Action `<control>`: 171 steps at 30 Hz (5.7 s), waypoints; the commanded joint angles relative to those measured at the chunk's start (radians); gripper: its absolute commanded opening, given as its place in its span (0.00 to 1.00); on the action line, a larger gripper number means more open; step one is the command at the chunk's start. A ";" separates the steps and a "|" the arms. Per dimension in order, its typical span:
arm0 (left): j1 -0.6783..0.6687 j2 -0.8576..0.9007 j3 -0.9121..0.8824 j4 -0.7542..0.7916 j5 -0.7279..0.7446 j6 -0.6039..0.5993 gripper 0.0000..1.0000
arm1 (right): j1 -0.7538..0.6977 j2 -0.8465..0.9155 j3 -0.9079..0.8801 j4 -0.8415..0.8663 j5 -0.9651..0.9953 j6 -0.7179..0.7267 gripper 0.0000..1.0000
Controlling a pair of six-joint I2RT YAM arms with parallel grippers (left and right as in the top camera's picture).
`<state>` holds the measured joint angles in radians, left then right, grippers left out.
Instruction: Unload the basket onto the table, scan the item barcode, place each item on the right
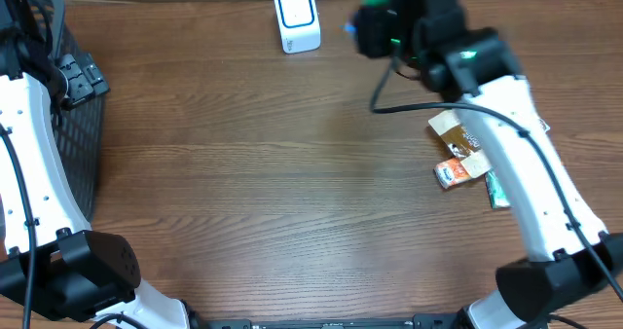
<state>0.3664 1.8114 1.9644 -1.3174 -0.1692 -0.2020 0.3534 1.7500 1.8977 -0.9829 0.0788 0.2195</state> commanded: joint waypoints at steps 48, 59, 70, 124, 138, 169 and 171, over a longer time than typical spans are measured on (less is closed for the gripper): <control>-0.014 0.010 -0.001 -0.002 0.013 0.011 1.00 | -0.183 -0.071 -0.514 0.080 0.125 0.145 1.00; -0.014 0.010 -0.001 -0.003 0.013 0.011 1.00 | -0.163 -0.386 -0.352 -0.165 0.085 0.144 1.00; -0.014 0.010 -0.001 -0.002 0.013 0.011 1.00 | -0.156 -0.806 -0.336 -0.364 0.000 0.144 1.00; -0.014 0.010 -0.001 -0.003 0.013 0.011 1.00 | -0.280 -1.710 -1.846 1.019 -0.161 -0.116 1.00; -0.014 0.010 -0.001 -0.003 0.013 0.011 1.00 | -0.275 -1.748 -1.890 0.906 -0.163 -0.116 1.00; -0.014 0.013 -0.001 -0.003 0.013 0.011 1.00 | -0.277 -1.747 -1.890 0.906 -0.162 -0.116 1.00; -0.014 0.013 -0.001 -0.002 0.013 0.011 1.00 | -0.277 -1.747 -1.890 0.906 -0.162 -0.116 1.00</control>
<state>0.3664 1.8114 1.9640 -1.3174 -0.1692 -0.1993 0.0792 0.0147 0.0189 -0.0811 -0.0784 0.1074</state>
